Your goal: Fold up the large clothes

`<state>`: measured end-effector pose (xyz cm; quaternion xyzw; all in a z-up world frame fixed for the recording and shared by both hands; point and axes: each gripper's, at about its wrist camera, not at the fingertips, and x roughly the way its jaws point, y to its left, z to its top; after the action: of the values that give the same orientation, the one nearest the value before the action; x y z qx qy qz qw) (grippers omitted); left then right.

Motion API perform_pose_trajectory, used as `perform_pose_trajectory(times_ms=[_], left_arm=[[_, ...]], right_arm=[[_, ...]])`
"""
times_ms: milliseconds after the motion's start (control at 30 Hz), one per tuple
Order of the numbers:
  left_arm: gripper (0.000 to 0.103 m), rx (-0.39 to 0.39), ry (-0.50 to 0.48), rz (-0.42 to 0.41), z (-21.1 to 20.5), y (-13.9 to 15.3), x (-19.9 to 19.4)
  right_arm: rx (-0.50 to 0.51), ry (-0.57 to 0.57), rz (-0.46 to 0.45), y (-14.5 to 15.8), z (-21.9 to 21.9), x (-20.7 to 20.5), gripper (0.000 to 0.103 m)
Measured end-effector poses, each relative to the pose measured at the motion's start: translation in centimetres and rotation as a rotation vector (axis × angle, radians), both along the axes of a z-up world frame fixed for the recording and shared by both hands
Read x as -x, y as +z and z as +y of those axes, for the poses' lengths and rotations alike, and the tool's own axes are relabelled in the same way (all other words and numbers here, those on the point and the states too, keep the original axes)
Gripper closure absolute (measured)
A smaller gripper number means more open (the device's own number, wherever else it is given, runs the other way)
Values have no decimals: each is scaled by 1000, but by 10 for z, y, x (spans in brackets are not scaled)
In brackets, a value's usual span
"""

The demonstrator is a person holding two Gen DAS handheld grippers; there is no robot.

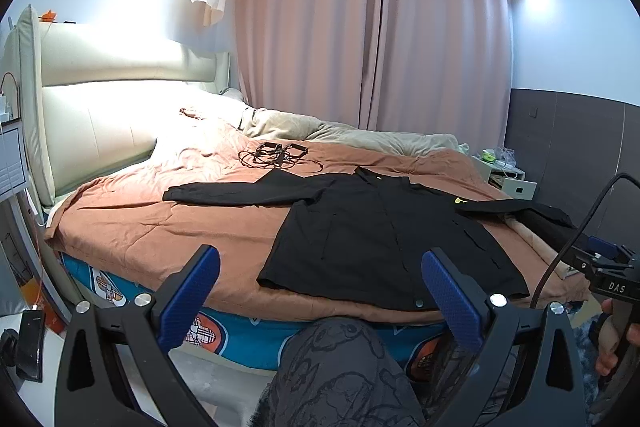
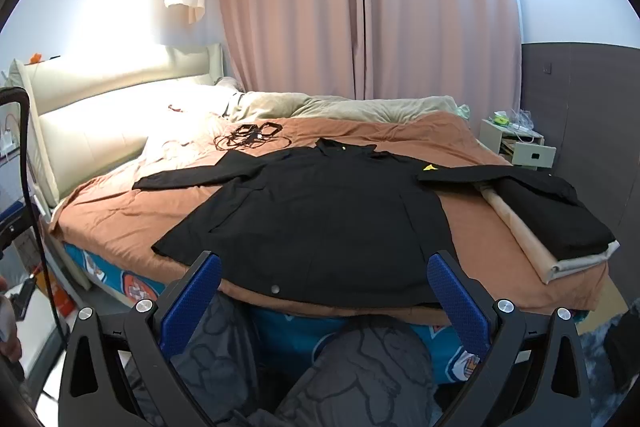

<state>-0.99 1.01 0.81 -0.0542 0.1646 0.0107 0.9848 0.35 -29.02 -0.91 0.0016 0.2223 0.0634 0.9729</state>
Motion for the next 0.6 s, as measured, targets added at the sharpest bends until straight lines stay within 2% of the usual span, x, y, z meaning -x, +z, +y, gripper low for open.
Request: perform_pose_trajectory(times_ms=[600], left_arm=[[0, -7, -4, -6, -5, 0, -1]], right_arm=[[0, -5, 6, 4, -1, -2, 0]])
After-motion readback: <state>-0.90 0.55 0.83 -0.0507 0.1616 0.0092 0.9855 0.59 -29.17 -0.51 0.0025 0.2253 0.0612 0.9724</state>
